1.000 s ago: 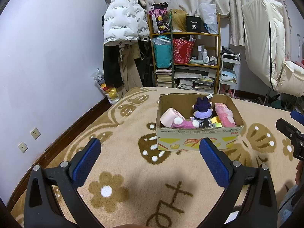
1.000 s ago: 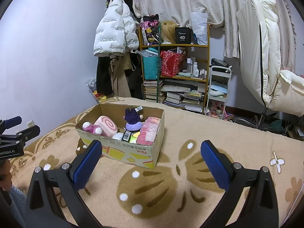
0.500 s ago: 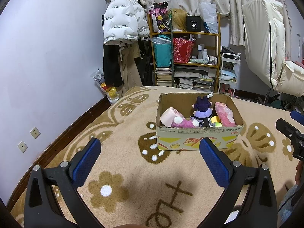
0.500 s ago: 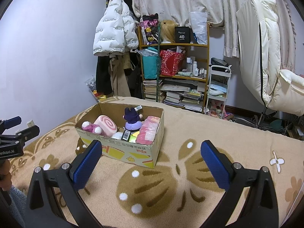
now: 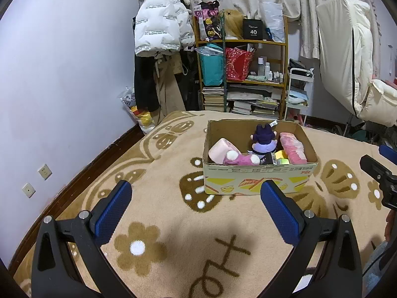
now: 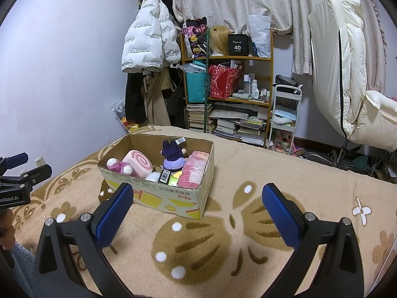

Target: Organize soft objects

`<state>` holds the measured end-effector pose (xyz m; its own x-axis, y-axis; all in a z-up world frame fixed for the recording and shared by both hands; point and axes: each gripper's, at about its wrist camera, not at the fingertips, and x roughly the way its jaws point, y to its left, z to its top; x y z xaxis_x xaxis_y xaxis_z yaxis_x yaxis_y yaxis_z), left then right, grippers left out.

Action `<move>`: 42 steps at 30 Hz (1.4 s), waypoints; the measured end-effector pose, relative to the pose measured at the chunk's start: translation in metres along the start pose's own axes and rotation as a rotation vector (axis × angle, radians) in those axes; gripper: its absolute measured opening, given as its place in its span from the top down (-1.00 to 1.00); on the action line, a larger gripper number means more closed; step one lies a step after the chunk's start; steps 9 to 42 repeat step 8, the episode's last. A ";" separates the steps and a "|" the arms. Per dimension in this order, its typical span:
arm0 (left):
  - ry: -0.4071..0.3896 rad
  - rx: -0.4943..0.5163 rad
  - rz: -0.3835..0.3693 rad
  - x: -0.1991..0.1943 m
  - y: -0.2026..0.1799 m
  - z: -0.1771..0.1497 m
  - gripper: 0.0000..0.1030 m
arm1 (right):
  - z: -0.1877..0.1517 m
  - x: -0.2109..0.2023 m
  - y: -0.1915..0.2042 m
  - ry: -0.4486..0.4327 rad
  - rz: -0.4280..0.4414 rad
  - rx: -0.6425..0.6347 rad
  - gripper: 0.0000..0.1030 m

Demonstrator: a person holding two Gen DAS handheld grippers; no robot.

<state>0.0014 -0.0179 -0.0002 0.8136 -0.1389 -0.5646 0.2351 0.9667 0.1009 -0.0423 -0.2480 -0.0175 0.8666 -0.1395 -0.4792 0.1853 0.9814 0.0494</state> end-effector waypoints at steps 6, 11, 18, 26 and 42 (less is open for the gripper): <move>0.004 -0.003 -0.001 0.001 -0.001 -0.002 -0.99 | 0.000 0.000 0.000 0.000 0.000 0.001 -1.00; 0.006 -0.004 0.000 0.001 0.000 -0.002 -0.99 | 0.001 -0.001 0.000 0.000 0.000 0.000 -1.00; 0.006 -0.004 0.000 0.001 0.000 -0.002 -0.99 | 0.001 -0.001 0.000 0.000 0.000 0.000 -1.00; 0.006 -0.004 0.000 0.001 0.000 -0.002 -0.99 | 0.001 -0.001 0.000 0.000 0.000 0.000 -1.00; 0.006 -0.004 0.000 0.001 0.000 -0.002 -0.99 | 0.001 -0.001 0.000 0.000 0.000 0.000 -1.00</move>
